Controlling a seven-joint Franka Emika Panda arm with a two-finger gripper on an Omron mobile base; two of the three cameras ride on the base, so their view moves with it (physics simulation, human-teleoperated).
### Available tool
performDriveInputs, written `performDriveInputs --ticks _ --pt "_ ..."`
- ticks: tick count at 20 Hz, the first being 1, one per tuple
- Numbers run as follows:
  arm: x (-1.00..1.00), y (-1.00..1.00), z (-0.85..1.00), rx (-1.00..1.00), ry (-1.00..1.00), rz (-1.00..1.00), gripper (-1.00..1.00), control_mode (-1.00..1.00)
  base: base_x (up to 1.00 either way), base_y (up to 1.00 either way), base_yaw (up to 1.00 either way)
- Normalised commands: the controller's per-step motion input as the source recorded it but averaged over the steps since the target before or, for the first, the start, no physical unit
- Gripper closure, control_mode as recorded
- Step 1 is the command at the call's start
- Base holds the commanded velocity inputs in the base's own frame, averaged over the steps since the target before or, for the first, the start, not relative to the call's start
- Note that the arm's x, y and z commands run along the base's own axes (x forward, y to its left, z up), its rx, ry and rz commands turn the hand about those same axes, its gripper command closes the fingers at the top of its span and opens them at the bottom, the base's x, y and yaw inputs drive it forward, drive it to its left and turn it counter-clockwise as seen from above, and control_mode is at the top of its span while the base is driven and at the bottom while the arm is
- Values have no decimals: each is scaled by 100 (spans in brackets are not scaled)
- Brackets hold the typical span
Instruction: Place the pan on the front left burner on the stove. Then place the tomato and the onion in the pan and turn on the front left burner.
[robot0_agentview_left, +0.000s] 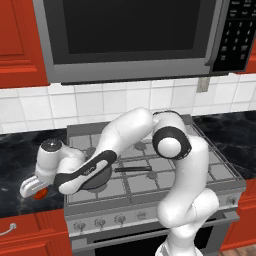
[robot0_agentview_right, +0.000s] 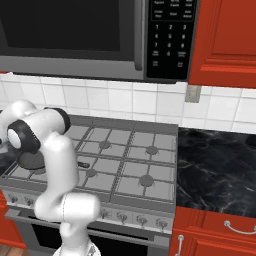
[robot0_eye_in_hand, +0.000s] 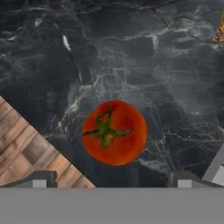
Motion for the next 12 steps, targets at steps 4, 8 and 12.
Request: performDriveInputs --ticks 4,8,12 --pt "27 35 0 0 -1 0 -100 -100 0 0 0" --pt "48 18 0 0 0 0 -100 -100 0 0 0" --pt "7 -4 0 0 0 0 -100 -100 0 0 0"
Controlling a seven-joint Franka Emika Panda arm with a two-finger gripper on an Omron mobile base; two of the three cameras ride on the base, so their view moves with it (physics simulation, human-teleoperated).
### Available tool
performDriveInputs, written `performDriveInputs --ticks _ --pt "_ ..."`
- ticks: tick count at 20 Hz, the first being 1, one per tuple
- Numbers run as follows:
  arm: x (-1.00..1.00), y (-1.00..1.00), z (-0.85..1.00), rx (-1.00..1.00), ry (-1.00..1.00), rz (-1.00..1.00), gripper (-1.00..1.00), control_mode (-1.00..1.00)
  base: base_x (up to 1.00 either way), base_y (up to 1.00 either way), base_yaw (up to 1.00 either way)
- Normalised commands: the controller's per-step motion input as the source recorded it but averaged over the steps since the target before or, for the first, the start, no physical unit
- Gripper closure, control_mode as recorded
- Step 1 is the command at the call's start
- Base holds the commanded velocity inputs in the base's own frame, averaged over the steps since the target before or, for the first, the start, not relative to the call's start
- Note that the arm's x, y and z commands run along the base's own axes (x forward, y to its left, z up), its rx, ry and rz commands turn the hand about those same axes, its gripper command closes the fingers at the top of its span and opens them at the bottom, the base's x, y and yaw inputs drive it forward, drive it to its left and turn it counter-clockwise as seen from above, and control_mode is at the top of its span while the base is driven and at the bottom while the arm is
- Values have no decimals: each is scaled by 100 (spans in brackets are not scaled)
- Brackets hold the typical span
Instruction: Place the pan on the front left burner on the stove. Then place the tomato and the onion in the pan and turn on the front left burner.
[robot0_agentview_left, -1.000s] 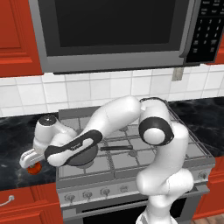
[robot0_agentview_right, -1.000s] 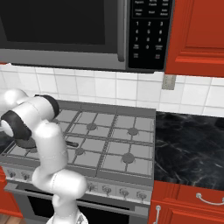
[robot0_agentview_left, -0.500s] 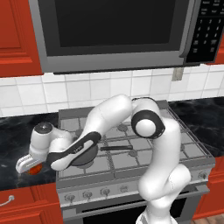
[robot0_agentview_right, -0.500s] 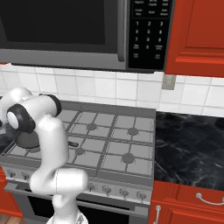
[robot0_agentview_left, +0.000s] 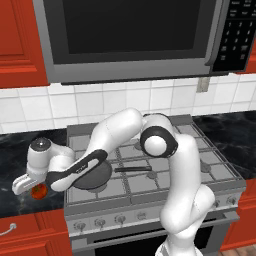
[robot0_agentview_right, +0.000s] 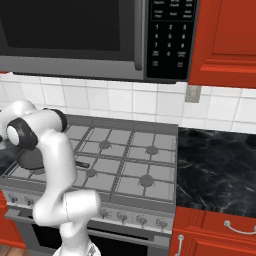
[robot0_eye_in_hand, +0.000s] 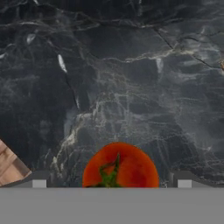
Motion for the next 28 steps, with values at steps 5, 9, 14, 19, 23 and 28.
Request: performDriveInputs --ticks 5,9,14,19,23,28 --pt "0 -3 0 0 0 0 -100 -100 0 0 0" --pt "0 -13 0 0 0 0 -100 -100 0 0 0" --pt "0 -17 -14 0 1 0 -100 -100 0 0 0" --pt "0 -12 -13 0 0 0 -100 -100 0 0 0" --pt "0 0 -16 0 0 0 -100 -100 0 0 0" --pt "3 2 -17 0 0 0 -100 -100 0 0 0"
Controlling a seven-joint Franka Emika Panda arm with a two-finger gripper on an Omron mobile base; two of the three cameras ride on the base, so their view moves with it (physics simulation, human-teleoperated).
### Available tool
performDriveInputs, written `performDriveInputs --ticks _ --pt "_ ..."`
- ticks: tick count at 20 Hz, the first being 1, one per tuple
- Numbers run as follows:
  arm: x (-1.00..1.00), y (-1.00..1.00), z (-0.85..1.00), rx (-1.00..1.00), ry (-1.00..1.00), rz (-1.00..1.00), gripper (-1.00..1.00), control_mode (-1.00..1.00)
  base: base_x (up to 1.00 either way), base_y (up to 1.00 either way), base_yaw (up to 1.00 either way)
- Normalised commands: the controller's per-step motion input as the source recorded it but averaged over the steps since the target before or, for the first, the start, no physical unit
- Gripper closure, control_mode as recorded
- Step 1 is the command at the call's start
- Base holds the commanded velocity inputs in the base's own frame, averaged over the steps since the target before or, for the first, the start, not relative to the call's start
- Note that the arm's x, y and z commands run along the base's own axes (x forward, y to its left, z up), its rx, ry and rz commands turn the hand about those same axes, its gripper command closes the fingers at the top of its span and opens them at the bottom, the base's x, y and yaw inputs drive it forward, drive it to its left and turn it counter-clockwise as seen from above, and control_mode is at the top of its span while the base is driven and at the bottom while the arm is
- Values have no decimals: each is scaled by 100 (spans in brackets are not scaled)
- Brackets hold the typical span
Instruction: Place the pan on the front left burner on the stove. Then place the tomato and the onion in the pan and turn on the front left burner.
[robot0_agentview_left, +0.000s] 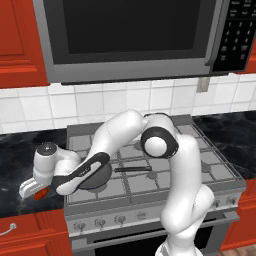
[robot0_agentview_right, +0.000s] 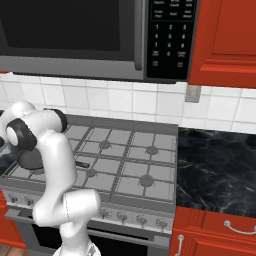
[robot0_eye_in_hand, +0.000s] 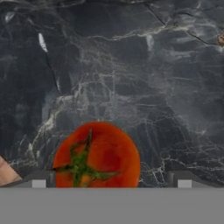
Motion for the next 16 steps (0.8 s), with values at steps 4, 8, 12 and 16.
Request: performDriveInputs --ticks 4,8,12,16 --pt "24 18 -2 0 0 0 -100 -100 0 0 0" --pt "17 15 -2 0 3 0 -100 -100 0 0 0" --pt "0 0 -27 -3 11 0 -100 -100 0 0 0" --pt "0 0 -33 -4 13 0 -100 -100 0 0 0"
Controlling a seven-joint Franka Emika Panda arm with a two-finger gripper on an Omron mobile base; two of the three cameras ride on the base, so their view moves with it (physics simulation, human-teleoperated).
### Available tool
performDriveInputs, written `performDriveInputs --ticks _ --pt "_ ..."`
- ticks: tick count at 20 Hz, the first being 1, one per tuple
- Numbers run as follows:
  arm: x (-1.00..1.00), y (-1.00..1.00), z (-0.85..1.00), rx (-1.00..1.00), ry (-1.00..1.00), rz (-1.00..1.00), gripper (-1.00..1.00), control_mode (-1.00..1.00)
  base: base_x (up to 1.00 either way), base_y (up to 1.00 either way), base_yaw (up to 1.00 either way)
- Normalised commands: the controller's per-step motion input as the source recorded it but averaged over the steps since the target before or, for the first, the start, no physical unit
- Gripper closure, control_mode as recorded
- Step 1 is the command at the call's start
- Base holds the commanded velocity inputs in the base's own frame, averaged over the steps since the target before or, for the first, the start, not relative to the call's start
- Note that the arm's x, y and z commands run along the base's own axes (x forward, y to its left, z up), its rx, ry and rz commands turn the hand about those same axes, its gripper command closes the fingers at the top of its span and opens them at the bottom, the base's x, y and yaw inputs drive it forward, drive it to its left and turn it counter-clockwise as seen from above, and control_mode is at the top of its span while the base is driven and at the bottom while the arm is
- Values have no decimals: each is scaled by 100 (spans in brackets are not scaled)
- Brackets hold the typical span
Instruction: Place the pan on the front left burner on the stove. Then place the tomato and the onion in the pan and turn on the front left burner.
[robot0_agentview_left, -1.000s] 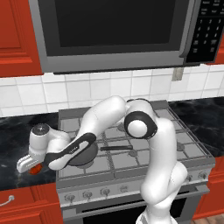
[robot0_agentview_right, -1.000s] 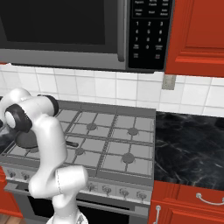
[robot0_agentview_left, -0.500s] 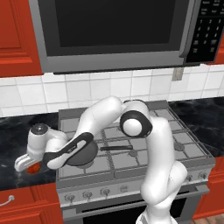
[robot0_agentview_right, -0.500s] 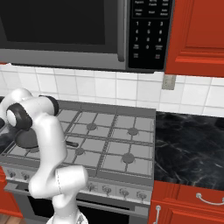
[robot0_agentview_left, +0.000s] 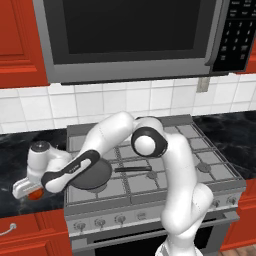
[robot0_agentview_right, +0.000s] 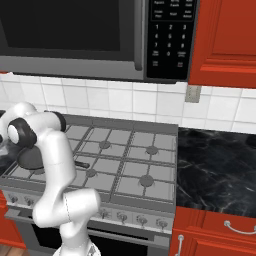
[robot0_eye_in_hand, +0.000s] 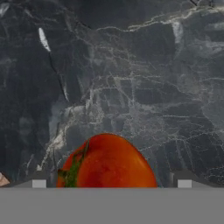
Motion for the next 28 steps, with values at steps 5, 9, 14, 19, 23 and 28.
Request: performDriveInputs --ticks 5,9,14,19,23,28 --pt "0 3 -2 0 5 0 -100 -100 0 0 0" --pt "0 6 0 0 7 0 100 -100 0 0 0" --pt "0 0 0 0 9 0 100 -100 0 0 0" --pt "0 0 8 0 8 0 100 -100 0 0 0" --pt "0 0 52 0 4 0 100 -100 0 0 0" --pt "0 0 42 0 0 0 100 -100 0 0 0"
